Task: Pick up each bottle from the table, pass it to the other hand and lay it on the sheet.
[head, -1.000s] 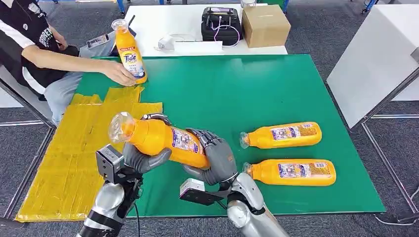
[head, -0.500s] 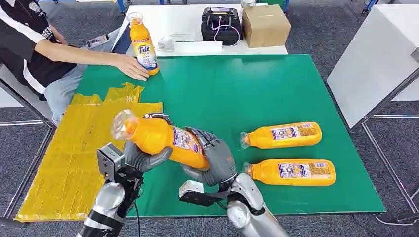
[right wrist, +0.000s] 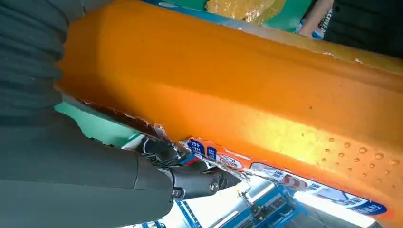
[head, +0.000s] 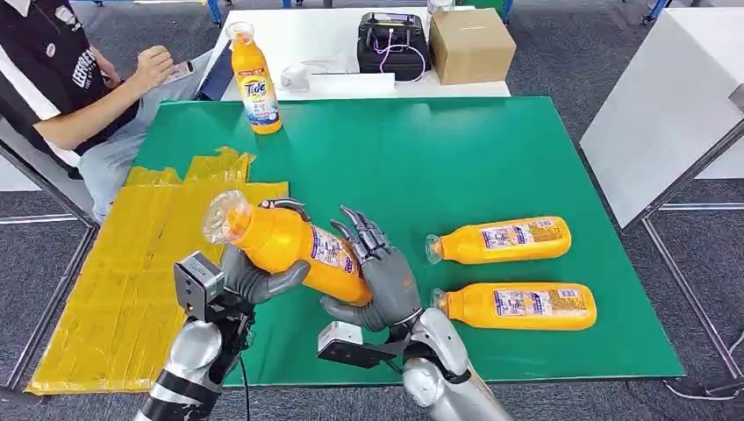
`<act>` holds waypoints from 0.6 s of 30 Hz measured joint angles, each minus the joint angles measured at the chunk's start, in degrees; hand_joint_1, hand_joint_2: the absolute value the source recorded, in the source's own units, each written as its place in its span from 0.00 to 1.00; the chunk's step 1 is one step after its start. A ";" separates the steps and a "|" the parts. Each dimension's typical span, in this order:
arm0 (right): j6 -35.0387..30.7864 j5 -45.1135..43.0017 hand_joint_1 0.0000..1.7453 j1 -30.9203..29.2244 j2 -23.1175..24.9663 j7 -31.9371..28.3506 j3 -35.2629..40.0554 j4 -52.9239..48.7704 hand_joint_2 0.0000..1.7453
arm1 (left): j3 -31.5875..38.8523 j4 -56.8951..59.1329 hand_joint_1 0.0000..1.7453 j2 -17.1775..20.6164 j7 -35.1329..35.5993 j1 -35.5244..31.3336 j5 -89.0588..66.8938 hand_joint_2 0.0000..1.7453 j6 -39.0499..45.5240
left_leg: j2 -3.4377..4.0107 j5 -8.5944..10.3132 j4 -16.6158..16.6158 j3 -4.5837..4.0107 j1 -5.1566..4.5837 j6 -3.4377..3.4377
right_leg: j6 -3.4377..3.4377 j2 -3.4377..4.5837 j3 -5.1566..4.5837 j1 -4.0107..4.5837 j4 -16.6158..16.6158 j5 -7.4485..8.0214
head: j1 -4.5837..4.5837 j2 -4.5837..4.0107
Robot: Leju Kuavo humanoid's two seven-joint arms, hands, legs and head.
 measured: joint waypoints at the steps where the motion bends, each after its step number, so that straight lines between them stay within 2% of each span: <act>1: 0.00 0.00 0.00 0.01 0.00 0.00 0.00 -0.02 1.00 | 0.00 0.00 1.00 0.00 0.00 -0.01 0.00 1.00 0.02 | 0.00 0.00 0.00 0.00 0.00 0.00 | 0.00 0.00 -0.01 0.00 0.00 0.00 | 0.00 0.00; 9: -0.20 0.00 0.00 0.02 0.00 0.02 -0.02 -0.09 1.00 | 0.02 0.00 1.00 0.00 -0.55 -0.05 -1.91 1.00 2.59 | 0.00 0.00 0.00 0.00 0.00 0.00 | 0.00 0.00 0.00 0.00 0.00 0.00 | 0.00 0.00; 14: -0.26 0.37 0.00 0.27 0.00 0.02 -0.11 -1.29 1.00 | 0.35 0.00 1.00 0.07 -0.46 -0.89 -20.39 1.00 18.11 | -0.01 0.00 0.00 0.00 0.00 0.00 | 0.00 0.00 0.01 0.00 0.00 0.00 | 0.00 0.00; 18: -0.74 0.46 0.00 0.96 0.00 0.00 -0.18 -4.42 1.00 | 1.44 0.57 1.00 0.20 3.13 -2.26 -37.41 1.00 29.69 | 0.00 0.00 0.00 0.00 0.00 0.00 | 0.00 0.00 0.00 0.00 0.00 0.00 | 0.00 0.00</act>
